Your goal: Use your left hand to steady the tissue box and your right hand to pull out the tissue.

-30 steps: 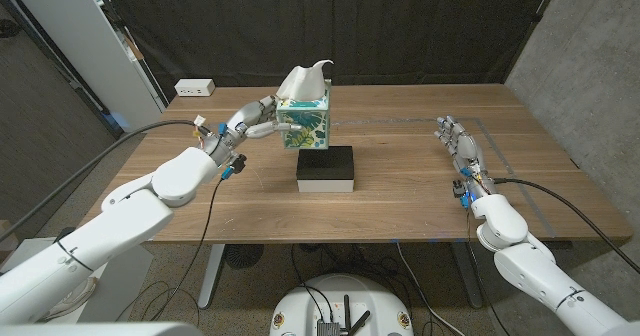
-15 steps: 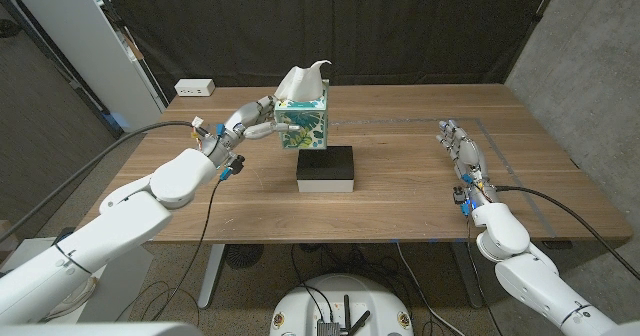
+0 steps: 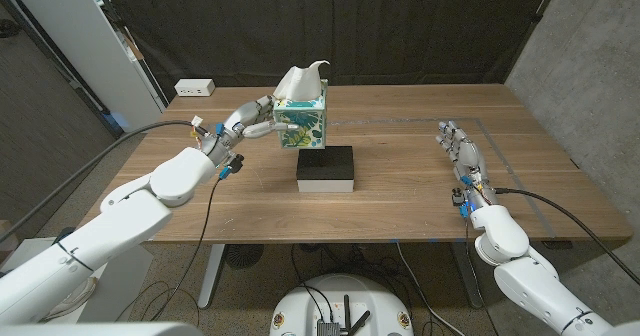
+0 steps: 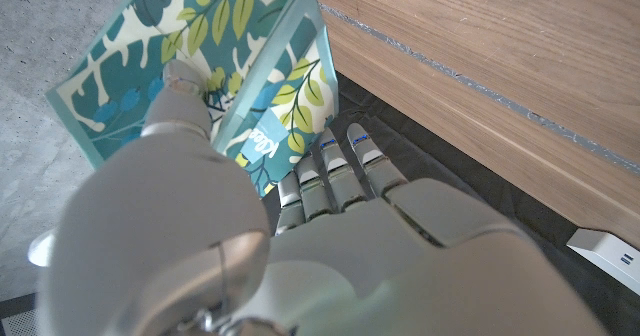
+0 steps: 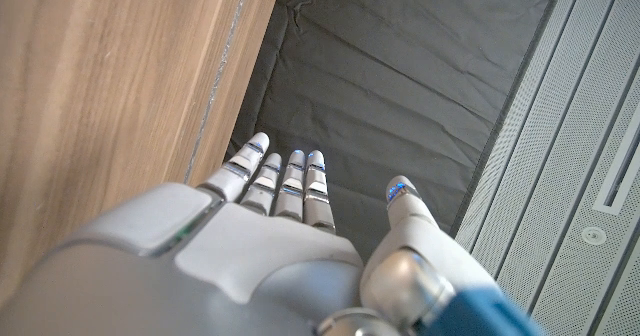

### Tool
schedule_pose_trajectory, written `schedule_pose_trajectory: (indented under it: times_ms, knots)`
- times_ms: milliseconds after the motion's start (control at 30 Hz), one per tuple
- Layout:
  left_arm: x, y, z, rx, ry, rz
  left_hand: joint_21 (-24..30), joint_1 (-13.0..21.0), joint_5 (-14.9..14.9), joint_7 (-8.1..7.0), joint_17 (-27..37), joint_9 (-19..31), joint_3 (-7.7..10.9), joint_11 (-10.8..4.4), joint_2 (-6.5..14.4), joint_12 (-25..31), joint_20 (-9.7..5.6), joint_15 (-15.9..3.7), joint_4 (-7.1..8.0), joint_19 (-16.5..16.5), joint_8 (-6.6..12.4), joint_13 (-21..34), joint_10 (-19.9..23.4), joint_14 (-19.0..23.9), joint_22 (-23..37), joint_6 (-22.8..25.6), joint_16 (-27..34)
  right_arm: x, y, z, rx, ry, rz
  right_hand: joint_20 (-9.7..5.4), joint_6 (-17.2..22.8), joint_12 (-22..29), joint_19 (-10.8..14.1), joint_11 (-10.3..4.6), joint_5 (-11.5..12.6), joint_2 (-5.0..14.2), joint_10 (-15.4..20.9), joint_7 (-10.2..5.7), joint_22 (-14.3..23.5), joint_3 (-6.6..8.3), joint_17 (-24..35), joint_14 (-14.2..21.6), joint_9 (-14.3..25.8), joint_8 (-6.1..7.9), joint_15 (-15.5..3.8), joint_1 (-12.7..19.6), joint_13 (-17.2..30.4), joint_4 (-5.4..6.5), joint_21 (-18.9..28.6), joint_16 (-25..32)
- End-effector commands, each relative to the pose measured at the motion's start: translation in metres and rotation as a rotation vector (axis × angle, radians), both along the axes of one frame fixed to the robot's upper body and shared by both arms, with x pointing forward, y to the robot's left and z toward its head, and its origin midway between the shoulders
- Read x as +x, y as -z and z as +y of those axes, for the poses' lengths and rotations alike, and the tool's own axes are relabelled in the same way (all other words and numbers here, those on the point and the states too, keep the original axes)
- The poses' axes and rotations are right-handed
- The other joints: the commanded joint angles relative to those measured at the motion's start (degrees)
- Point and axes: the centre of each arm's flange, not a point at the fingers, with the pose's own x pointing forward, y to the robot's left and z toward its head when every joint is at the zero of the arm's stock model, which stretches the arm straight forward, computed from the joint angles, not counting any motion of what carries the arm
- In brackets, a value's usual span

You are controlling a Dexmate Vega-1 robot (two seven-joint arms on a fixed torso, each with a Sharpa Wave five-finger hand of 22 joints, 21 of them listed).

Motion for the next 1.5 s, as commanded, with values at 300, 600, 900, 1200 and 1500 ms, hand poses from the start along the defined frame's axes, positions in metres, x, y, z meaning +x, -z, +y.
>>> schedule_pose_trajectory:
  times_ms: [300,600,900,1200,1500]
  knots:
    - [0.004,0.0,-0.003,-0.002,0.012,0.006,-0.11,-0.3,0.19,-0.28,0.15,18.45,1.39,0.15,0.05,-0.12,0.14,-3.31,1.2,0.02,11.79,0.64,-0.48,-0.46,0.27,-0.1,-0.22,-0.018,-0.019,0.011,0.051,-0.079,0.005,0.09,0.19,-0.01,0.8,0.09,0.11,1.87,0.24,0.04,0.35,0.95,0.24,0.17,0.2,-0.09,0.25,0.0,0.1,0.26,0.03,0.04]
    - [0.006,0.001,-0.005,-0.001,0.017,0.011,-0.14,-0.39,0.18,-0.32,0.19,18.46,1.51,0.13,0.11,-0.2,0.18,-3.23,1.23,-0.04,12.09,0.97,-0.65,-0.61,0.28,-0.23,-0.28,-0.029,-0.032,0.016,0.054,-0.102,-0.005,0.39,0.65,0.26,1.49,0.45,0.29,2.09,0.96,0.17,0.36,1.54,0.37,0.59,0.21,0.07,0.37,0.35,0.11,0.38,0.15,0.29]
    - [0.008,0.001,-0.005,0.0,0.024,0.011,-0.16,-0.41,0.18,-0.24,0.2,18.38,1.61,0.16,0.09,-0.2,0.14,-3.22,1.2,-0.08,12.3,1.26,-0.62,-0.66,0.28,-0.32,-0.31,-0.036,-0.044,0.021,0.052,-0.137,0.0,0.58,0.89,0.28,1.84,0.73,0.51,2.1,1.15,0.34,0.37,2.2,0.39,0.85,0.22,0.13,0.67,0.98,0.11,0.19,0.15,0.41]
    - [0.009,0.0,-0.006,0.002,0.025,0.01,-0.18,-0.51,0.16,-0.24,0.22,18.16,1.68,0.2,0.05,-0.25,0.11,-3.18,1.19,-0.13,12.54,1.62,-0.68,-0.69,0.28,-0.33,-0.31,-0.042,-0.057,0.022,0.045,-0.185,0.0,0.92,1.01,0.32,2.04,1.24,0.59,1.95,1.36,0.92,0.39,2.6,0.53,1.09,0.23,0.13,1.04,1.24,0.13,0.24,0.09,0.58]
    - [0.009,0.0,-0.006,0.006,0.025,0.014,-0.19,-0.61,0.18,-0.2,0.27,18.16,1.85,0.32,0.2,-0.31,0.2,-3.28,1.25,-0.16,12.88,1.94,-0.74,-0.6,0.28,-0.42,-0.26,-0.054,-0.068,0.021,0.037,-0.16,0.024,1.35,1.17,0.29,2.37,1.59,0.53,1.72,1.37,1.33,0.42,2.62,0.73,1.09,0.26,0.15,1.56,0.97,0.15,0.61,0.1,0.67]
